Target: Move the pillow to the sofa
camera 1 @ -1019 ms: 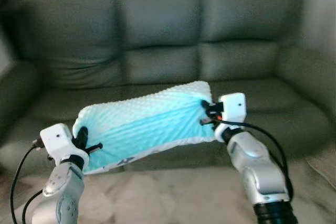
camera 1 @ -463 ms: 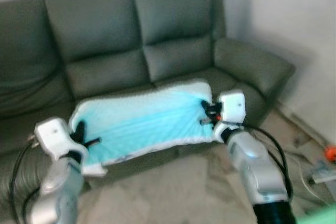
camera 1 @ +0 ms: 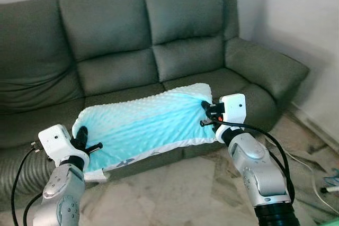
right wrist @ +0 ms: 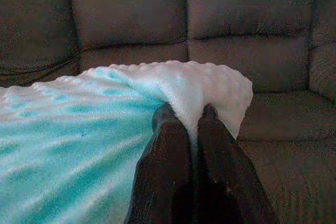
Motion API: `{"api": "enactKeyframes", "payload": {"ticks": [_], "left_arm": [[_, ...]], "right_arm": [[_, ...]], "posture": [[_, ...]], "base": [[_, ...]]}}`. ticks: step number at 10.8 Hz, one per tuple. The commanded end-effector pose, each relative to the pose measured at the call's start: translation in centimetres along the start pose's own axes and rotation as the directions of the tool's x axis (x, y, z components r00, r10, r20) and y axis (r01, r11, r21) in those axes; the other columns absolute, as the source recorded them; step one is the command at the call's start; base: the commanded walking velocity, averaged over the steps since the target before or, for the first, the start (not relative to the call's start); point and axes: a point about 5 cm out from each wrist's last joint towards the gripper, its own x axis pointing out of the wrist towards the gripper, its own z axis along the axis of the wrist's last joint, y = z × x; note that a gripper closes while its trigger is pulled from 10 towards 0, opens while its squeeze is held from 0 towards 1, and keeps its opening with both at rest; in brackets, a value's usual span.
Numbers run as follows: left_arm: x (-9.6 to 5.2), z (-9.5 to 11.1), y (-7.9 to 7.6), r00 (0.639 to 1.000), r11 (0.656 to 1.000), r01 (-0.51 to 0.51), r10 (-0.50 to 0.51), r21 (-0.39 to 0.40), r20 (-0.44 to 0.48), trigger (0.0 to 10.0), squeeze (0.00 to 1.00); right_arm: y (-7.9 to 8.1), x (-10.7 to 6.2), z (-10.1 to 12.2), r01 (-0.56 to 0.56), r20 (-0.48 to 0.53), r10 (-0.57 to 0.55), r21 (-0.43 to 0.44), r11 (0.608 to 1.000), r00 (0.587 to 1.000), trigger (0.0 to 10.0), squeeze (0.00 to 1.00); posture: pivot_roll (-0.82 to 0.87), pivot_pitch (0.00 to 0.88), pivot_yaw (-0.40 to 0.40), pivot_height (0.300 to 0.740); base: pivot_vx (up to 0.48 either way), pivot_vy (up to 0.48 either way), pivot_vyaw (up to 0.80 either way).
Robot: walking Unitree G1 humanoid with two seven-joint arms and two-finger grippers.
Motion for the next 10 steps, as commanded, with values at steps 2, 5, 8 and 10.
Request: {"api": "enactKeyframes", "payload": {"ticks": [2, 5, 8, 10], "left_arm": [[0.06, 0.48, 0.49, 1.0, 1.0, -0.02, 0.019, 0.011, 0.021, 10.0, 0.0], [0.1, 0.34, 0.85, 0.999, 0.999, -0.04, 0.04, 0.009, 0.011, 10.0, 0.0], [0.08, 0.25, 1.0, 0.999, 0.999, -0.047, 0.047, 0.009, 0.007, 10.0, 0.0], [0.05, 0.22, 1.05, 0.999, 0.999, -0.049, 0.049, 0.009, 0.004, 10.0, 0.0]], "right_arm": [[-0.05, 0.08, 0.83, 0.008, 0.034, -0.007, -0.015, 1.0, 0.999, 10.0, 0.0], [-0.04, 0.08, 0.76, 0.008, 0.032, -0.007, -0.016, 1.0, 0.999, 10.0, 0.0], [0.0, 0.09, 0.72, 0.004, 0.032, -0.004, -0.015, 1.0, 0.999, 10.0, 0.0], [-0.02, 0.06, 0.73, 0.003, 0.031, -0.003, -0.015, 1.0, 1.0, 10.0, 0.0]], "posture": [[-0.21, 0.004, 0.053, 0.74], [-0.21, 0.001, 0.055, 0.74], [-0.2, 0.0, 0.056, 0.74], [-0.21, 0.002, 0.055, 0.74]], "base": [[0.0, 0.0, 0.0], [0.0, 0.0, 0.0], [0.0, 0.0, 0.0], [0.0, 0.0, 0.0]]}}
